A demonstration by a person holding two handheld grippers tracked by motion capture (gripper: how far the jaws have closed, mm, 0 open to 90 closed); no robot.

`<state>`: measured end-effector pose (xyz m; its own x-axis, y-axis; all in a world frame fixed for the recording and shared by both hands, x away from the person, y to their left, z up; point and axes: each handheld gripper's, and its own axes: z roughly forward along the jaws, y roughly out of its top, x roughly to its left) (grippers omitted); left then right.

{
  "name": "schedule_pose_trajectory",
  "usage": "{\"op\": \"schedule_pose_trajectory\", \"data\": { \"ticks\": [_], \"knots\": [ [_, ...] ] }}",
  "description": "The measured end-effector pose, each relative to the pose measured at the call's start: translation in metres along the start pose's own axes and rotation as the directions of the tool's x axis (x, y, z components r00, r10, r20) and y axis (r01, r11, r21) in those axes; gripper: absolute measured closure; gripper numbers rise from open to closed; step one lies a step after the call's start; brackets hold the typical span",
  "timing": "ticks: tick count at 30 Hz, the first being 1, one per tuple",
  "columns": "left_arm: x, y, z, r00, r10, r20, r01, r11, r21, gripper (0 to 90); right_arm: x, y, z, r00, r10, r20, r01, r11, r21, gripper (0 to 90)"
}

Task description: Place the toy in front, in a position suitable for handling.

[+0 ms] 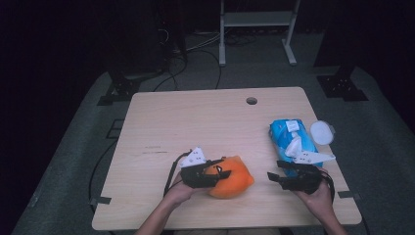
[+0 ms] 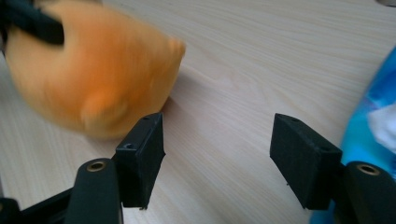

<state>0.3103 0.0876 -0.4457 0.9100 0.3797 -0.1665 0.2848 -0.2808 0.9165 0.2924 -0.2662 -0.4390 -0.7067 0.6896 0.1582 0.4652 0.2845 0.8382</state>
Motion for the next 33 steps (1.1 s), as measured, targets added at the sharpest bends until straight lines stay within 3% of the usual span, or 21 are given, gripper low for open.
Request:
{"op": "schedule_pose_trajectory", "data": {
  "ticks": [1, 2, 5, 10, 14, 17, 18, 21, 22, 23, 24, 25, 26, 28, 30, 33],
  "knots": [
    [-0.001, -0.003, -0.001, 0.9999, 0.002, 0.015, -0.002, 1.0, -0.004, 49.8, 0.0, 0.0, -0.002, 1.0, 0.003, 0.008, -0.003, 1.0, -0.002, 34.1],
    [-0.003, 0.0, -0.006, 0.9983, 0.059, -0.007, -0.059, 0.9979, 0.027, 48.0, -0.001, 0.001, -0.005, 0.9999, -0.002, 0.017, 0.003, 1.0, -0.017, 34.1],
    [-0.005, -0.002, -0.007, 0.9988, 0.049, 0.003, -0.049, 0.9984, 0.029, 45.5, 0.0, 0.003, -0.009, 0.9995, -0.009, 0.03, 0.01, 0.999, -0.032, 34.2],
    [-0.008, -0.003, -0.006, 0.9968, 0.078, 0.016, -0.079, 0.9961, 0.039, 38.2, 0.011, 0.01, -0.017, 0.999, -0.04, 0.02, 0.041, 0.996, -0.074, 34.2],
    [-0.008, -0.001, -0.006, 0.9962, 0.085, 0.019, -0.086, 0.9952, 0.047, 33.1, 0.015, 0.016, -0.025, 0.9935, -0.095, 0.064, 0.1, 0.991, -0.086, 34.4],
    [-0.009, 0.001, -0.007, 0.9952, 0.094, 0.028, -0.095, 0.9939, 0.055, 28.6, 0.011, 0.021, -0.031, 0.9911, -0.099, 0.088, 0.108, 0.989, -0.099, 34.5],
    [-0.01, 0.002, -0.007, 0.9945, 0.101, 0.029, -0.102, 0.9929, 0.06, 26.9, 0.005, 0.026, -0.038, 0.9894, -0.091, 0.113, 0.104, 0.987, -0.12, 34.6],
    [-0.01, 0.006, -0.01, 0.9929, 0.115, 0.033, -0.117, 0.9906, 0.072, 23.5, -0.004, 0.031, -0.044, 0.9886, -0.08, 0.127, 0.096, 0.988, -0.124, 34.1],
    [-0.011, 0.011, -0.013, 0.9918, 0.125, 0.029, -0.126, 0.9894, 0.071, 22.1, -0.013, 0.035, -0.045, 0.9816, -0.08, 0.173, 0.099, 0.989, -0.105, 33.9],
    [-0.011, 0.011, -0.013, 0.9918, 0.125, 0.029, -0.126, 0.9894, 0.071, 21.5, -0.013, 0.035, -0.045, 0.9816, -0.08, 0.173, 0.099, 0.989, -0.105, 33.9],
    [-0.011, 0.017, -0.018, 0.9912, 0.129, 0.031, -0.13, 0.9898, 0.057, 21.0, -0.027, 0.037, -0.043, 0.9808, -0.057, 0.186, 0.076, 0.992, -0.097, 33.9],
    [-0.011, 0.017, -0.018, 0.9912, 0.129, 0.031, -0.13, 0.9898, 0.057, 20.6, -0.027, 0.037, -0.043, 0.9808, -0.057, 0.186, 0.076, 0.992, -0.097, 33.9],
    [-0.012, 0.021, -0.024, 0.9901, 0.137, 0.032, -0.138, 0.9897, 0.039, 20.4, -0.039, 0.036, -0.04, 0.9755, -0.043, 0.216, 0.062, 0.995, -0.084, 33.9],
    [-0.012, 0.022, -0.026, 0.9898, 0.139, 0.031, -0.14, 0.9896, 0.034, 20.1, -0.045, 0.035, -0.038, 0.9745, -0.03, 0.222, 0.048, 0.996, -0.079, 33.9],
    [-0.01, 0.017, -0.029, 0.9916, 0.129, 0.008, -0.129, 0.9911, 0.033, 19.8, -0.062, 0.029, -0.028, 0.9729, 0.019, 0.23, -0.006, 0.998, -0.056, 34.1],
    [-0.008, 0.005, -0.028, 0.9885, 0.151, -0.003, -0.151, 0.9863, 0.068, 19.1, -0.072, 0.024, -0.018, 0.9685, 0.034, 0.247, -0.028, 0.999, -0.029, 37.0]
  ]
}}
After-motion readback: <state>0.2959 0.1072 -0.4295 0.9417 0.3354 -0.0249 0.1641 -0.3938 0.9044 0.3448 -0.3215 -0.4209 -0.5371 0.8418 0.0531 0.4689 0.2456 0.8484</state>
